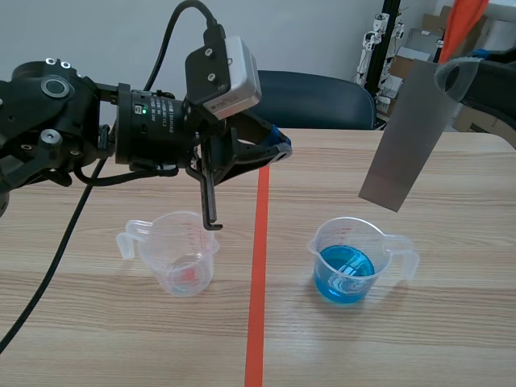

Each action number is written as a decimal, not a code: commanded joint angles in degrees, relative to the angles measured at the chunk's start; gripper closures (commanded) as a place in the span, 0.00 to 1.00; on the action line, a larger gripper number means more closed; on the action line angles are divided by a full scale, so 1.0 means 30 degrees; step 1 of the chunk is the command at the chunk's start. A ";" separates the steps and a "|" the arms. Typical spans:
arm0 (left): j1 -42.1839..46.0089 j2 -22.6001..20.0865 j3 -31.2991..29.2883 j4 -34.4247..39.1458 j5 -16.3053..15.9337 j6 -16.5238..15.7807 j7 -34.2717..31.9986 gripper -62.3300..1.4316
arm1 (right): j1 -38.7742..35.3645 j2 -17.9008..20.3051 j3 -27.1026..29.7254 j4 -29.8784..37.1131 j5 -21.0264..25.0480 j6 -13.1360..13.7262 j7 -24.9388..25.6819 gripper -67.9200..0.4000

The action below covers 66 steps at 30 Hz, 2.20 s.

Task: Do the redox reaction experiment. raise the plate out of the solution

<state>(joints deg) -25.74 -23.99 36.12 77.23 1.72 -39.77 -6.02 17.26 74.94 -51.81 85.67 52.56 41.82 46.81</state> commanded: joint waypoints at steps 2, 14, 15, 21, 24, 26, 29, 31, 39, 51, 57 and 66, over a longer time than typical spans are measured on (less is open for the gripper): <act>-0.0321 0.0058 -0.0007 0.0466 -0.0189 -0.0037 -0.0219 0.93 | 0.0270 0.0240 0.0182 0.0255 0.0350 0.0299 0.0291 0.99; -0.0532 0.0058 0.0801 0.0466 0.0036 -0.0037 -0.0546 0.93 | 0.0270 0.0240 0.0182 0.0255 0.0350 0.0299 0.0284 0.99; -0.0612 0.0058 0.0962 0.0466 0.0175 -0.0037 -0.0576 0.93 | 0.0270 0.0240 0.0182 0.0255 0.0350 0.0299 0.0284 0.99; -0.0707 0.0168 0.1282 0.0474 0.0517 -0.0037 -0.0692 0.93 | 0.0270 0.0240 0.0182 0.0255 0.0350 0.0299 0.0284 0.99; -0.0765 0.0240 0.1282 0.0474 0.0517 -0.0037 -0.0707 0.93 | 0.0270 0.0240 0.0182 0.0255 0.0350 0.0299 0.0284 0.99; -0.0860 0.0277 0.1282 0.0474 0.0525 -0.0037 -0.0699 0.93 | 0.0270 0.0240 0.0182 0.0255 0.0350 0.0299 0.0284 0.99; -0.0911 0.0357 0.1282 0.0474 0.0525 -0.0037 -0.0692 0.93 | 0.0270 0.0240 0.0182 0.0255 0.0350 0.0299 0.0284 0.99; -0.0911 0.0386 0.1282 0.0474 0.0525 -0.0037 -0.0699 0.93 | 0.0270 0.0240 0.0182 0.0255 0.0350 0.0299 0.0284 0.99; -0.0903 0.0415 0.1282 0.0474 0.0525 -0.0037 -0.0692 0.93 | 0.0270 0.0240 0.0182 0.0255 0.0350 0.0299 0.0284 0.99; -0.0903 0.0415 0.1282 0.0474 0.0525 -0.0037 -0.0692 0.93 | 0.0270 0.0240 0.0182 0.0255 0.0350 0.0299 0.0284 0.99; -0.0903 0.0415 0.1282 0.0474 0.0525 -0.0037 -0.0692 0.93 | 0.0270 0.0240 0.0182 0.0255 0.0350 0.0299 0.0284 0.99; -0.0903 0.0415 0.1282 0.0474 0.0525 -0.0037 -0.0692 0.93 | 0.0270 0.0240 0.0182 0.0255 0.0350 0.0299 0.0284 0.99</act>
<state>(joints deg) -27.49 -23.16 40.53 77.28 3.68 -39.79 -7.33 17.26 74.94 -51.81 85.67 52.56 41.82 46.81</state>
